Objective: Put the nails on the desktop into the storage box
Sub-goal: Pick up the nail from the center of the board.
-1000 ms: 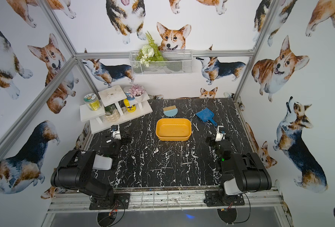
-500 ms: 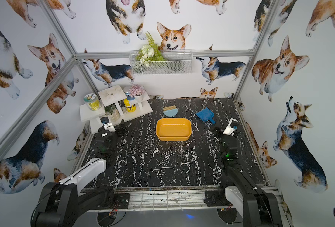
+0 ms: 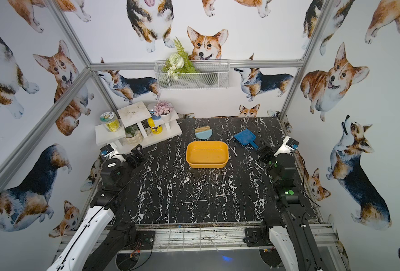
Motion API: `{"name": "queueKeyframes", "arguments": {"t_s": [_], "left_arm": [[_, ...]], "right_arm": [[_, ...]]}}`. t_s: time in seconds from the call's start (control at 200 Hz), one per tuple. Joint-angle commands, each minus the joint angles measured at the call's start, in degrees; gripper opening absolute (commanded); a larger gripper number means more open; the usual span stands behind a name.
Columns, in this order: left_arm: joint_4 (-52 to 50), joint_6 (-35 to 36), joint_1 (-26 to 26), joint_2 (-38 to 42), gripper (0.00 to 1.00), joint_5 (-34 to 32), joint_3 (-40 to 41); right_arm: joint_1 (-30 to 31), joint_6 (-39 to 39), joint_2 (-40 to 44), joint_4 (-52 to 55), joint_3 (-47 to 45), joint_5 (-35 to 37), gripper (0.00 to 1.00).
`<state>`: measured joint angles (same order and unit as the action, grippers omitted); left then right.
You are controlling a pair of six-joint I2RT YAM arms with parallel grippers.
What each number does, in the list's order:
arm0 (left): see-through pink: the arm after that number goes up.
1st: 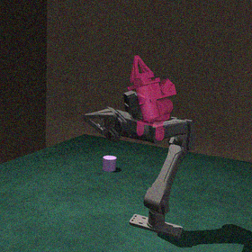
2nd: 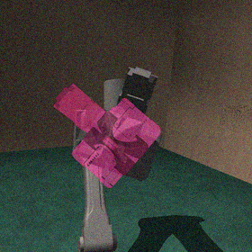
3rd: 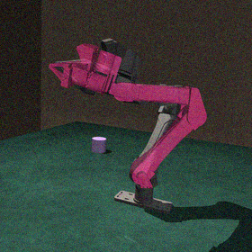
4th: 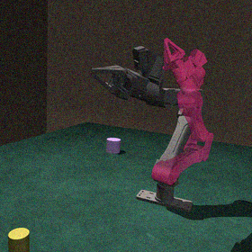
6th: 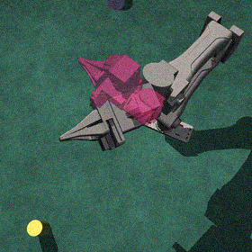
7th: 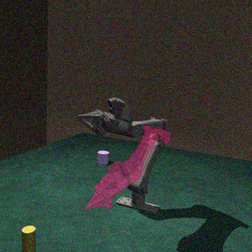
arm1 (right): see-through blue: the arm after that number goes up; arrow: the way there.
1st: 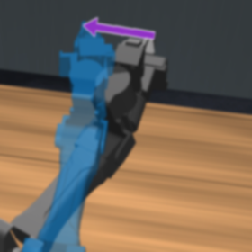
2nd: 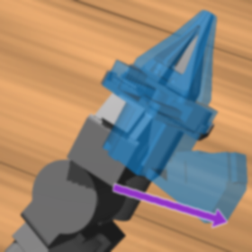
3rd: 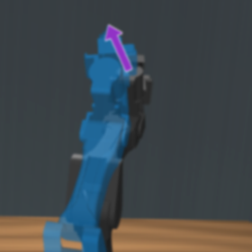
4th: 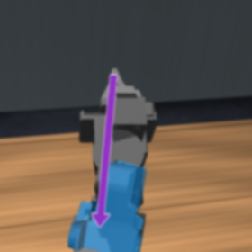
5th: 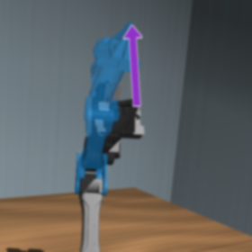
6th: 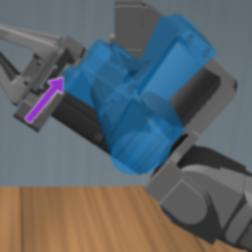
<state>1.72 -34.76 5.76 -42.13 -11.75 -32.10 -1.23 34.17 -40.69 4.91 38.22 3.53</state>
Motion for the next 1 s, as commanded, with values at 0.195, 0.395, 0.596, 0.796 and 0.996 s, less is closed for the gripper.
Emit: {"name": "queueKeyframes", "arguments": {"t_s": [0.195,0.395,0.596,0.796,0.996], "left_arm": [[-6.4,0.0,5.7,-9.1,1.0,6.4,-5.9],[-12.9,2.4,16.2,-18.0,1.0,0.3,-14.9],[-18.7,-11.2,18.8,-20.9,0.92,0.7,-13.8],[-23.6,-20.4,21.6,-25.7,0.85,-0.5,-15.3],[-31.5,-22.4,22.0,-35.0,0.81,0.4,-22.6]], "right_arm": [[8.4,-0.1,-10.2,9.5,5.1,-11.0,0.73],[19.5,-1.8,-16.6,13.1,8.5,-6.7,0.62],[28.2,-2.9,-21.5,17.3,10.4,-2.1,0.53],[33.9,-2.0,-22.8,17.1,10.0,4.1,0.58],[39.5,-3.8,-23.0,16.6,11.5,10.7,0.69]]}}
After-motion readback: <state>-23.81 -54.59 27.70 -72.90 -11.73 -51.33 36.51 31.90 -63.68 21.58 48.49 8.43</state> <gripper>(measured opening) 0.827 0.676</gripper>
